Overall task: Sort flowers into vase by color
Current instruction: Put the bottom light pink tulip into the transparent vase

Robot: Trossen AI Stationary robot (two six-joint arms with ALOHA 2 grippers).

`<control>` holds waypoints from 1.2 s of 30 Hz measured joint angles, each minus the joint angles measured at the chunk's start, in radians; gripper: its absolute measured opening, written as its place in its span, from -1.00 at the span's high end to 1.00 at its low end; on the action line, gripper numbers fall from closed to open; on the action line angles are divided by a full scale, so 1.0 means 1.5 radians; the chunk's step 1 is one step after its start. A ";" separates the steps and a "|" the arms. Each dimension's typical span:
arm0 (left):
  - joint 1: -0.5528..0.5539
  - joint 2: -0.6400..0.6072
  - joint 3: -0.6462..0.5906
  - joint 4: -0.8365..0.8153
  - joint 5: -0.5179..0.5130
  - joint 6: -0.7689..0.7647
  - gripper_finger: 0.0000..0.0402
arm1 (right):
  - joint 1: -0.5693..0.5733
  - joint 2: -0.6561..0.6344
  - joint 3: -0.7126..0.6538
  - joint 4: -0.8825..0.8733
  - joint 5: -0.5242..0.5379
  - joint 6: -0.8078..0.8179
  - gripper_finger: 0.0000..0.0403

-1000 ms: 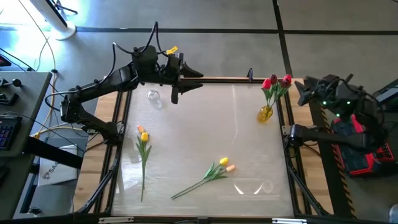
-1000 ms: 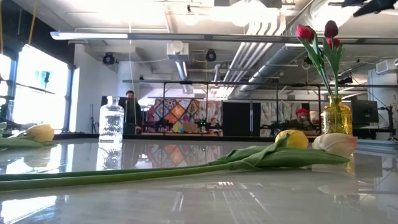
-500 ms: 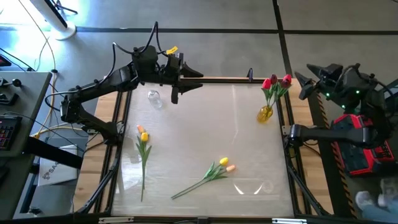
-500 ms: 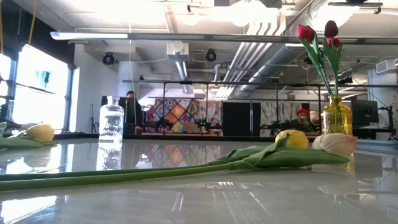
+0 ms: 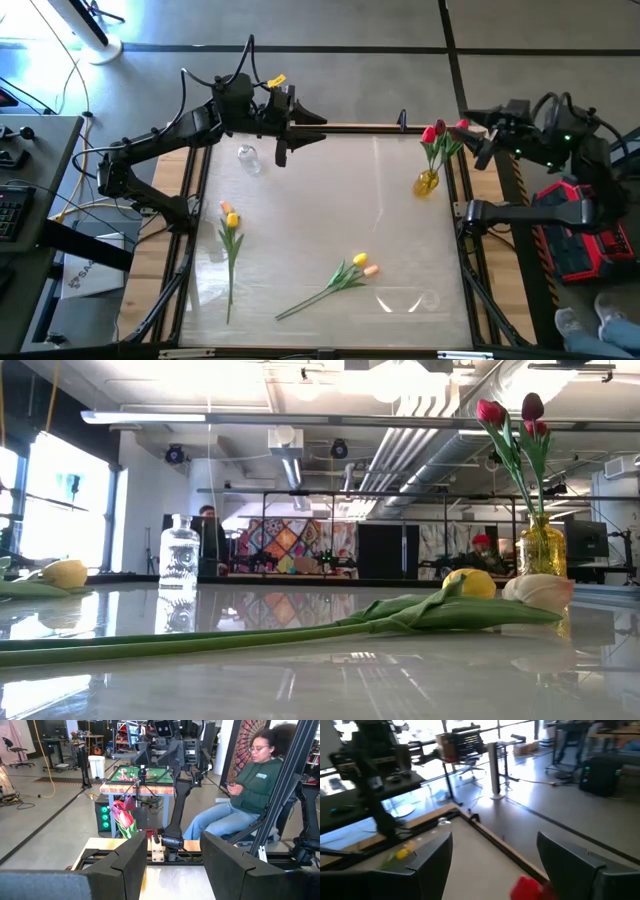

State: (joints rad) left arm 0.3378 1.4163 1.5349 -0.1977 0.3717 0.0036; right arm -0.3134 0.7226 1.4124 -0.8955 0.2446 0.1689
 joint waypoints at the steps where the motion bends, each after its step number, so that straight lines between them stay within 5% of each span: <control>1: 0.000 0.000 0.000 0.000 0.000 0.000 0.14 | 0.000 0.007 0.000 0.006 -0.010 0.001 -0.39; 10: 0.000 0.000 0.000 0.000 0.000 0.000 0.14 | 0.023 0.071 -0.001 0.059 -0.088 0.037 -0.39; 21: 0.000 0.000 0.000 0.000 0.000 0.000 0.14 | 0.108 0.139 -0.001 0.099 0.049 0.073 -0.39; 36: 0.000 0.000 0.000 0.000 0.000 0.000 0.14 | 0.109 0.284 -0.001 0.254 0.053 0.111 -0.39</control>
State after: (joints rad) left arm 0.3379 1.4165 1.5345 -0.1978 0.3717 0.0036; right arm -0.1497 1.1482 1.4105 -0.5147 0.3243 0.3351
